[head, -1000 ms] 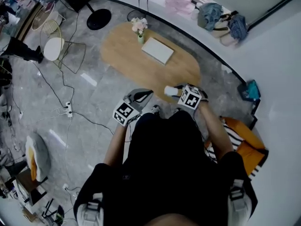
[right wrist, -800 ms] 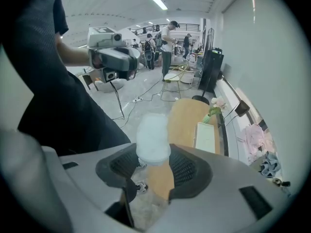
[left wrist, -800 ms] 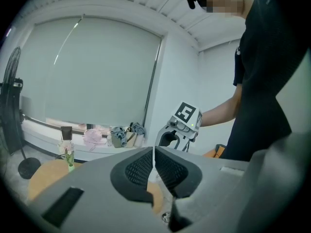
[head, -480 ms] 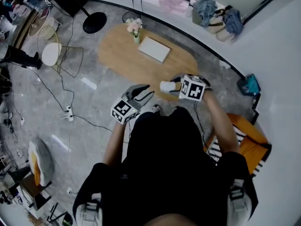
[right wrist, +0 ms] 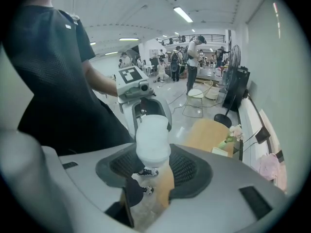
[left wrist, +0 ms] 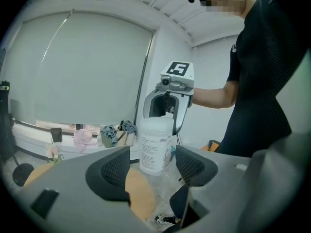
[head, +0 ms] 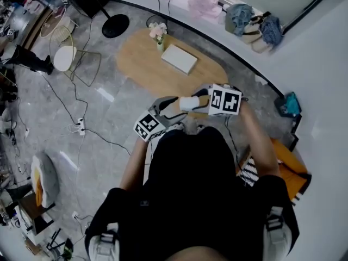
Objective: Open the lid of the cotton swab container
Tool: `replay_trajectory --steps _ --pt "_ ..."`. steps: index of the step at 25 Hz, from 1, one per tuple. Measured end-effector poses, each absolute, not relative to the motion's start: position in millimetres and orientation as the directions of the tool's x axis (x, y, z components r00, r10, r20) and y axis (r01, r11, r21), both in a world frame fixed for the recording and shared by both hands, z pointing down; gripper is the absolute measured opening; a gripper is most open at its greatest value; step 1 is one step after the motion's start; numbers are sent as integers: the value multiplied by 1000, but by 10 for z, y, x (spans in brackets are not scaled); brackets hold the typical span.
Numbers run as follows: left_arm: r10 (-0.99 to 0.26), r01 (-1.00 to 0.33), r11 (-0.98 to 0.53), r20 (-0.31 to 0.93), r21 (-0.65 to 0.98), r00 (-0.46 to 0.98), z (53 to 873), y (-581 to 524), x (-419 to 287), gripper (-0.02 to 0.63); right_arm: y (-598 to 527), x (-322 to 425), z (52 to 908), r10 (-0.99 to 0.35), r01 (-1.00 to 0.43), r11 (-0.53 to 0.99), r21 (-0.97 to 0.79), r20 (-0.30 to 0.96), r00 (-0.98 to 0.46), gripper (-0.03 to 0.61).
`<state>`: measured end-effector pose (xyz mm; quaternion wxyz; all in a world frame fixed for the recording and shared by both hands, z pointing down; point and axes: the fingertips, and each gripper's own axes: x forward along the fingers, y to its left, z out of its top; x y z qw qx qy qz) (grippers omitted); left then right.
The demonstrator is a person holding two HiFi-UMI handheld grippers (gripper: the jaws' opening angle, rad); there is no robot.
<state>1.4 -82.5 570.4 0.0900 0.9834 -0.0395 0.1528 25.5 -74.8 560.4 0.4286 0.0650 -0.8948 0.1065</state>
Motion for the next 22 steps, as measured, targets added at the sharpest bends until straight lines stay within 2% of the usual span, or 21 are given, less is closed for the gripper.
replay_trajectory --steps 10,12,13,16,22 --pt "-23 -74 -980 266 184 964 5624 -503 576 279 -482 389 5323 32 -121 979 -163 712 -701 189" --pt "-5 -60 -979 269 197 963 5628 -414 618 265 -441 382 5313 46 -97 982 -163 699 -714 190" --pt "7 -53 -977 277 208 961 5647 -368 633 235 -428 379 5310 53 -84 983 -164 687 -724 190" --pt "17 -48 -972 275 230 961 5628 -291 658 230 -381 389 5283 87 -50 981 -189 653 -752 190" --pt "-21 -73 -972 226 225 974 5409 -286 675 229 -374 367 5071 100 -26 974 -226 524 -846 192"
